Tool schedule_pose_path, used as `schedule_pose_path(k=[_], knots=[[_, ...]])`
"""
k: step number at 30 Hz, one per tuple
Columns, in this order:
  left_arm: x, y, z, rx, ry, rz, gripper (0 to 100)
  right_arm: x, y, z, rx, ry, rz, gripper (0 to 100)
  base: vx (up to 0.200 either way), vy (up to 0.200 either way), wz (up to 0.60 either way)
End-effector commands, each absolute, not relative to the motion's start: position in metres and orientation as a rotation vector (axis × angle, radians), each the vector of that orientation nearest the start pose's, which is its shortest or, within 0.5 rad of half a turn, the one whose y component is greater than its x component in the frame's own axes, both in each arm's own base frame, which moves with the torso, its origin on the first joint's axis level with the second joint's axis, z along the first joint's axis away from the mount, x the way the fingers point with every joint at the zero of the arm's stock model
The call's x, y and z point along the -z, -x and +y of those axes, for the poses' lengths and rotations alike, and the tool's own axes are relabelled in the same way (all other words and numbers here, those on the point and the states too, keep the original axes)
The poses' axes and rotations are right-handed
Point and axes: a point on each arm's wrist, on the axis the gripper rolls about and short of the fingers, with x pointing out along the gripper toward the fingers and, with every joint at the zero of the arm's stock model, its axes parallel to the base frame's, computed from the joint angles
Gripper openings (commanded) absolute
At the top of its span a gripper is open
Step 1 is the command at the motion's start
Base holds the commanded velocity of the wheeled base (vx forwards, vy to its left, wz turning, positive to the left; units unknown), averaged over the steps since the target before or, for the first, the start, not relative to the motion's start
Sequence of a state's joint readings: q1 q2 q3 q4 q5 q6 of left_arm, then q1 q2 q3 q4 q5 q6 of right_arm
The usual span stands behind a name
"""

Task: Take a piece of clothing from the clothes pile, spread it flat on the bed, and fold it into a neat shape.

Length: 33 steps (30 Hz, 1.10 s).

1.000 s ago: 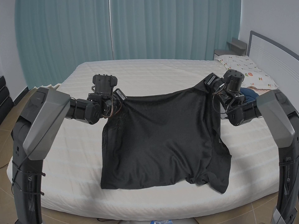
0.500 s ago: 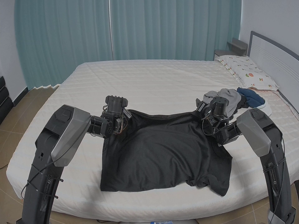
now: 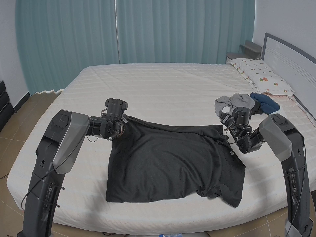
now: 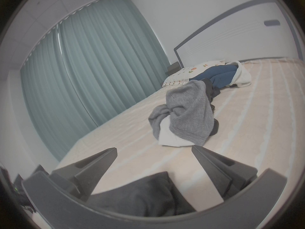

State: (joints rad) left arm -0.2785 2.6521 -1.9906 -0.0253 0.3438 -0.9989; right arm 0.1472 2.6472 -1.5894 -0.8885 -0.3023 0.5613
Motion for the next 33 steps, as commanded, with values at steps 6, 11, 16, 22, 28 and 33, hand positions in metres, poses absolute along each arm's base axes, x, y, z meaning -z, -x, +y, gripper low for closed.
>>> schedule_pose_path(k=[6, 11, 16, 22, 28, 33], knots=[[-0.062, -0.495, -0.129, -0.303, 0.787, 0.600, 100, -0.048, -0.494, 0.055, 0.165, -0.606, 0.113, 100, 0.000, 0.000, 0.00], [-0.073, -0.473, -0.123, -0.222, 0.801, 0.710, 100, -0.043, -0.465, 0.048, 0.116, -0.618, 0.227, 100, 0.000, 0.000, 0.00], [-0.082, -0.434, -0.116, -0.214, 0.792, 0.783, 100, -0.052, -0.408, 0.044, 0.076, -0.664, 0.339, 100, 0.000, 0.000, 0.00], [-0.082, -0.397, -0.118, -0.169, 0.814, 0.754, 100, -0.044, -0.356, 0.039, 0.026, -0.675, 0.388, 100, -0.033, 0.000, 0.00], [-0.066, -0.362, -0.118, -0.142, 0.810, 0.754, 100, -0.029, -0.327, 0.039, -0.003, -0.675, 0.384, 100, -0.167, 0.000, 0.00], [-0.059, -0.346, -0.117, -0.136, 0.847, 0.743, 100, -0.023, -0.324, 0.039, -0.016, -0.678, 0.409, 100, 0.000, 0.000, 0.00]])
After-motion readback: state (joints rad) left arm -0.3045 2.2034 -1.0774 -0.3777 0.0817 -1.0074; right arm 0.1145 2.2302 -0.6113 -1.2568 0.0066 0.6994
